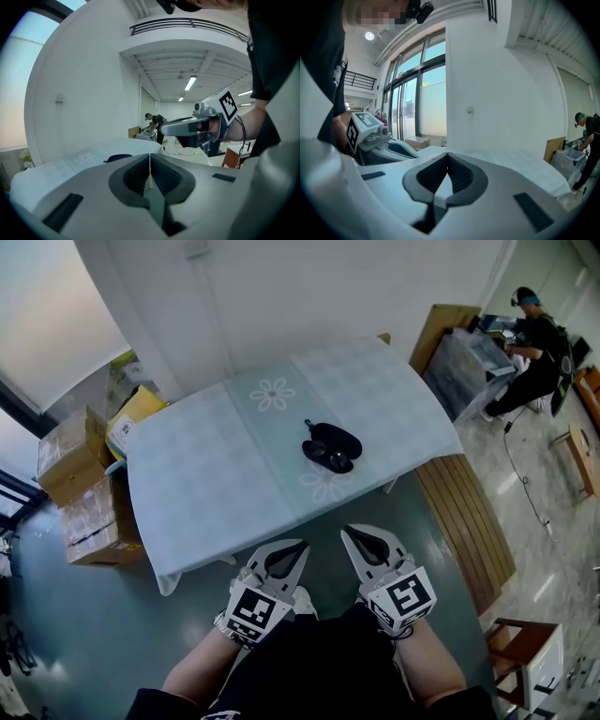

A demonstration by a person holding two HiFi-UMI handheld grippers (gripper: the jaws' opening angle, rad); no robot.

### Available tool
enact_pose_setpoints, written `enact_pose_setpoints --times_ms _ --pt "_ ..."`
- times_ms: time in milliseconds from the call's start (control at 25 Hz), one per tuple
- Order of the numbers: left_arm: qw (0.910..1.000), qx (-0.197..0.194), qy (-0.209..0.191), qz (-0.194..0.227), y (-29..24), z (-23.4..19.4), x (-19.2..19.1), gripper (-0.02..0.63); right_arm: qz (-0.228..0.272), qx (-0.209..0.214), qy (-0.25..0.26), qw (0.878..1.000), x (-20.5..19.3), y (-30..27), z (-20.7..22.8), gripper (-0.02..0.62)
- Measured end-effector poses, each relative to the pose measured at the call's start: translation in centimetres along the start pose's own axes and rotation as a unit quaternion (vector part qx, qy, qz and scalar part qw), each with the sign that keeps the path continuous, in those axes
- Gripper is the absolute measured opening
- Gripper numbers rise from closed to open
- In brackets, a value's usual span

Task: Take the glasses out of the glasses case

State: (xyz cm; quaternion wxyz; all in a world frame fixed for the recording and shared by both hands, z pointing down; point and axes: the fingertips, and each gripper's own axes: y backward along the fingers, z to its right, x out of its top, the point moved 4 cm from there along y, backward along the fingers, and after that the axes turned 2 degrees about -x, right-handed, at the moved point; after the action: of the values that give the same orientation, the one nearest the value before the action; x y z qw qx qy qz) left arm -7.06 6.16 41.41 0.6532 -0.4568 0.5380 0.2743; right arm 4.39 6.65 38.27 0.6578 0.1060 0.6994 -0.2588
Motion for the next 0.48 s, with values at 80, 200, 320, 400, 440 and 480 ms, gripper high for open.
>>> enact_pose_setpoints --times_ms 80,200,320,400,440,480 --pt "0.9999 0.003 -0.017 -0.002 0.1 0.0 0.1 0.031 -0.003 -0.005 0.003 1.000 0.1 -0.2 0.3 0.023" --pt "0.9995 0.007 -0.030 -0.005 0.2 -0.3 0.1 0.031 -0.006 -0.008 0.012 1.000 0.3 -0.8 0.4 0.023" --pt "0.9991 0.014 -0.038 -0.008 -0.1 -0.7 0.1 0.031 -0.011 -0.007 0.021 1.000 0.5 -1.5 0.9 0.023" --pt "0.9989 0.019 -0.041 -0.010 -0.4 -0.8 0.0 0.031 -0.016 -0.006 0.027 0.999 0.4 -1.9 1.3 0.023" --pt "0.9988 0.022 -0.042 -0.012 -0.5 -0.9 -0.1 0.031 -0.018 -0.005 0.030 0.999 0.4 -2.2 1.5 0.023" --pt "0.9987 0.024 -0.042 -0.015 -0.7 -1.0 -0.1 0.031 -0.020 -0.003 0.031 0.999 0.4 -2.6 1.8 0.023"
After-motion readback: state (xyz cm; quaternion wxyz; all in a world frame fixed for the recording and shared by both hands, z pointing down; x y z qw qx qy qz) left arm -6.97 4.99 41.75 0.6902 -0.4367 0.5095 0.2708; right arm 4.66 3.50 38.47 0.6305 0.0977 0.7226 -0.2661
